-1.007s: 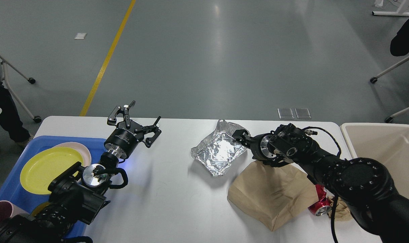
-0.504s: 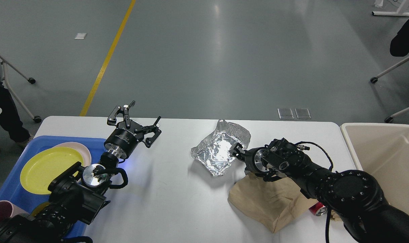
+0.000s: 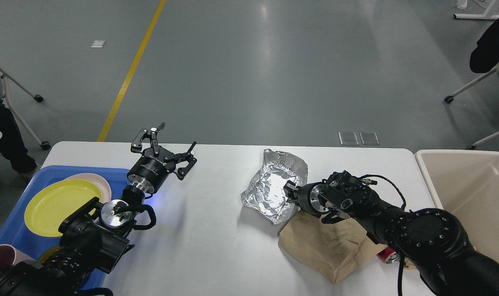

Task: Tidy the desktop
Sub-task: 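Grasp the foil ball with the right gripper and lift it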

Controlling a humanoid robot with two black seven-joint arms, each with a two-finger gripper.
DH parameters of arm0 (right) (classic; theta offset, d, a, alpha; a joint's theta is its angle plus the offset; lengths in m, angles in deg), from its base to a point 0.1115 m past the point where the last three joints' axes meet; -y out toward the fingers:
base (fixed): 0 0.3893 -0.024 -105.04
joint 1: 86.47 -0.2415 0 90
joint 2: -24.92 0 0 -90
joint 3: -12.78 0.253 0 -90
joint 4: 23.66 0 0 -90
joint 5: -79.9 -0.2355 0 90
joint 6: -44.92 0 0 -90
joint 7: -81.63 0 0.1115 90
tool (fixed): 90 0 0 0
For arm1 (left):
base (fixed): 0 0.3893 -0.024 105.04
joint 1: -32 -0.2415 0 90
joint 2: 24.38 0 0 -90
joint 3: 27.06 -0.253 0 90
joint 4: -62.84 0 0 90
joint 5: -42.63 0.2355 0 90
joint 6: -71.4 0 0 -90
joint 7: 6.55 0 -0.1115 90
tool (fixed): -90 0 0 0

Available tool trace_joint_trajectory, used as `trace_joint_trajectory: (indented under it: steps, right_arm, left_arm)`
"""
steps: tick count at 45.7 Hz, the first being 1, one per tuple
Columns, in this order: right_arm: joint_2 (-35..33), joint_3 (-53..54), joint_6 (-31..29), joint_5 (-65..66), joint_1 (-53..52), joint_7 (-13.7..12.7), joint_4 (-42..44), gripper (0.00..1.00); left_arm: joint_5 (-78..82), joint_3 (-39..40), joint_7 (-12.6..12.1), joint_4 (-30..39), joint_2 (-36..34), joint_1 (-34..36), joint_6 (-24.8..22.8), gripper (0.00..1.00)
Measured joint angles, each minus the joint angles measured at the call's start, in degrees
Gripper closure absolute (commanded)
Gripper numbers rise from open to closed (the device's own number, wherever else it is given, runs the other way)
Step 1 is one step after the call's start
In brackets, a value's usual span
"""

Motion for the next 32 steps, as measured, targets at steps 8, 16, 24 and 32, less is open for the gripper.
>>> trace_joint_trajectory:
  steps: [8,16,24,32]
  right_arm:
    - [-0.2,-0.1,-0.3,0.1,-0.6,-0.1,-0.1,1.0]
    - [-0.7,-0.6,-5.8,0.3,-3.1,-0.7,-0.1,1.0]
    - [-3.0,-1.0,-8.8,0.5,-4.8,-0.8,-0.1,1.0]
    - [-6.7,-1.9,-9.6,0.7,-8.5,-0.9,-1.5,1.0]
  left_arm:
    - [0.0,0.0,0.0,0.0,0.0,0.0,0.0,0.03]
    - [0.0,0.0,0.0,0.0,0.0,0.0,0.0,0.03]
    - [0.0,0.0,0.0,0.0,0.0,0.0,0.0,0.03]
    - [0.0,0.0,0.0,0.0,0.0,0.0,0.0,0.03]
